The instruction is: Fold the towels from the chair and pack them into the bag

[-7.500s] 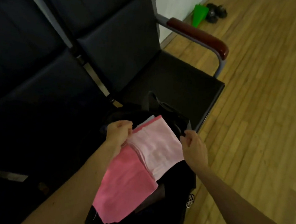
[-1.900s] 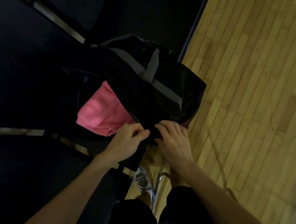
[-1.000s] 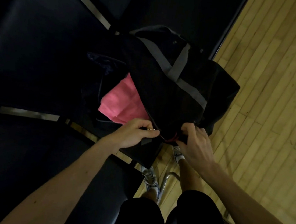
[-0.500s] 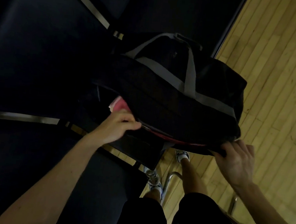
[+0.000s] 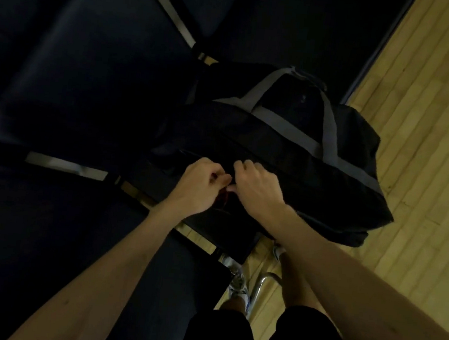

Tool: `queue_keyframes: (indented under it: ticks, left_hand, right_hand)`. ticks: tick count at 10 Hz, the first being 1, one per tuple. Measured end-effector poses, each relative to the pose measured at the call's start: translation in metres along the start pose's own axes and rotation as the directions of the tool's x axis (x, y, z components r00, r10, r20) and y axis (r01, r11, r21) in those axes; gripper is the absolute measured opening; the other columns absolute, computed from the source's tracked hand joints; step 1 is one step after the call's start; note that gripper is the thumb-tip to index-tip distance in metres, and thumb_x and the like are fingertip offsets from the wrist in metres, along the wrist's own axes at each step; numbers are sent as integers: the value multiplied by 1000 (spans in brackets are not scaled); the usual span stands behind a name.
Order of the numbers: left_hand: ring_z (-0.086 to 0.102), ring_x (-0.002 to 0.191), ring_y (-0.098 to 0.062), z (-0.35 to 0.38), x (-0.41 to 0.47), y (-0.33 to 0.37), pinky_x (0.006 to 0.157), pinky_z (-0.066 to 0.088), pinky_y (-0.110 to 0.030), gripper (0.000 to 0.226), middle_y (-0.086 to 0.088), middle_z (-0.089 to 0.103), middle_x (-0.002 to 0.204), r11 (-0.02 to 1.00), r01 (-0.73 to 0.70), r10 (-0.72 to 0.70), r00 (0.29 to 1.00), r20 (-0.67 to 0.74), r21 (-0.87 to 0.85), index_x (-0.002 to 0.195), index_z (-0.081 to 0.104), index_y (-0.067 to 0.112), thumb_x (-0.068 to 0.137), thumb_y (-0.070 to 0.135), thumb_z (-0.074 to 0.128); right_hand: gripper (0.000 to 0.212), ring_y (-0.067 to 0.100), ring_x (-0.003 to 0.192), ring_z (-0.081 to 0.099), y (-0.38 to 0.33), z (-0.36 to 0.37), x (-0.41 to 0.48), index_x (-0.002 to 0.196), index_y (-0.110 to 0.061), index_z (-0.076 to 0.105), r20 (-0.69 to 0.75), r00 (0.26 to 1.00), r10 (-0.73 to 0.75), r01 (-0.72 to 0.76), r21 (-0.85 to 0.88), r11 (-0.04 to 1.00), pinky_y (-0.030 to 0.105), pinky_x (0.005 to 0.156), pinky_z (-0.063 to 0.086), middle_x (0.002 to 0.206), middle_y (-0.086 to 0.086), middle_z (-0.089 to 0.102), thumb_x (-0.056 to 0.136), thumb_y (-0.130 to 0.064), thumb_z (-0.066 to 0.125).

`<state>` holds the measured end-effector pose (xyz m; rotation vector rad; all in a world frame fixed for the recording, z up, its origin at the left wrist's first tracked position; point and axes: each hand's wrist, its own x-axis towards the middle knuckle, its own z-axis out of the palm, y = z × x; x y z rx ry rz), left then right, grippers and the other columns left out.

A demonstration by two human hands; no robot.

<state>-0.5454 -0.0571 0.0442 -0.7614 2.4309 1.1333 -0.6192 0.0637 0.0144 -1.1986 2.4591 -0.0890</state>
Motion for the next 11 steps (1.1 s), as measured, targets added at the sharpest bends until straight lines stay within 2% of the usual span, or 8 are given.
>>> queue_keyframes:
  ticks: [2, 4, 5, 7, 8, 9, 10, 11]
  left_hand:
    - [56, 89, -24, -49, 10, -64, 77, 45, -36, 25, -9, 54, 102, 978, 122, -60, 942, -331, 170, 102, 62, 9, 104, 29, 47]
    - [62, 87, -35, -98, 63, -110, 66, 43, -40, 30, -13, 59, 93, 897, 308, -159, 895, -418, 317, 104, 59, 3, 105, 29, 45]
    - [62, 93, -39, -120, 89, -97, 72, 48, -45, 32, -20, 64, 105, 885, 381, -187, 817, -546, 267, 107, 59, 1, 105, 30, 44]
    - [62, 103, -36, -211, 131, -40, 79, 46, -43, 31, -19, 65, 115, 904, 426, -222, 538, -813, 35, 112, 59, 2, 105, 29, 46]
    - [63, 104, -33, -225, 131, -33, 78, 45, -36, 27, -18, 66, 116, 890, 451, -336, 540, -772, -71, 112, 64, 5, 103, 26, 49]
    - [60, 114, -34, -210, 105, -42, 89, 48, -37, 33, -19, 61, 127, 906, 423, -322, 661, -678, -17, 134, 54, 9, 103, 18, 47]
    - [57, 118, -32, -192, 63, -53, 101, 46, -40, 53, -18, 58, 133, 927, 372, -337, 763, -552, -52, 150, 35, 13, 102, 26, 53]
    - [63, 98, -19, -175, 11, -60, 83, 46, -28, 37, -6, 67, 109, 928, 357, -360, 788, -499, -106, 136, 54, 17, 99, 24, 57]
  right_hand:
    - [20, 29, 98, 64, 32, -8, 6, 114, -9, 50, 120, 978, -168, 168, 9, 986, 34, 73, 46, 109, 11, 60, 102, -25, 51]
    - [19, 22, 53, 58, 35, -1, 12, 84, -10, 58, -199, 932, -304, 327, 97, 940, 28, 38, 40, 73, 5, 56, 83, -14, 77]
    - [18, 19, 53, 55, 29, -23, 35, 79, -9, 60, -347, 885, -311, 359, 82, 930, 25, 38, 41, 70, 4, 55, 83, -11, 77]
    - [14, 17, 57, 48, 7, -102, 103, 83, -8, 60, -591, 724, -357, 458, 25, 888, 20, 43, 31, 75, 5, 54, 85, -2, 72]
    - [7, 16, 58, 49, -7, -102, 123, 87, -8, 62, -583, 738, -340, 445, 40, 895, 21, 43, 29, 76, 4, 55, 89, -8, 69]
    - [12, 22, 66, 58, -17, -77, 126, 95, -8, 62, -423, 835, -352, 416, 66, 907, 29, 48, 40, 81, 6, 58, 92, -18, 66]
    - [20, 26, 91, 61, -22, -59, 119, 112, -10, 58, -139, 931, -338, 357, 151, 922, 37, 69, 49, 99, 7, 62, 98, -25, 57]
    - [39, 30, 114, 55, -22, -52, 102, 132, -13, 47, 215, 916, -339, 318, 124, 940, 41, 90, 49, 121, 10, 57, 98, -31, 55]
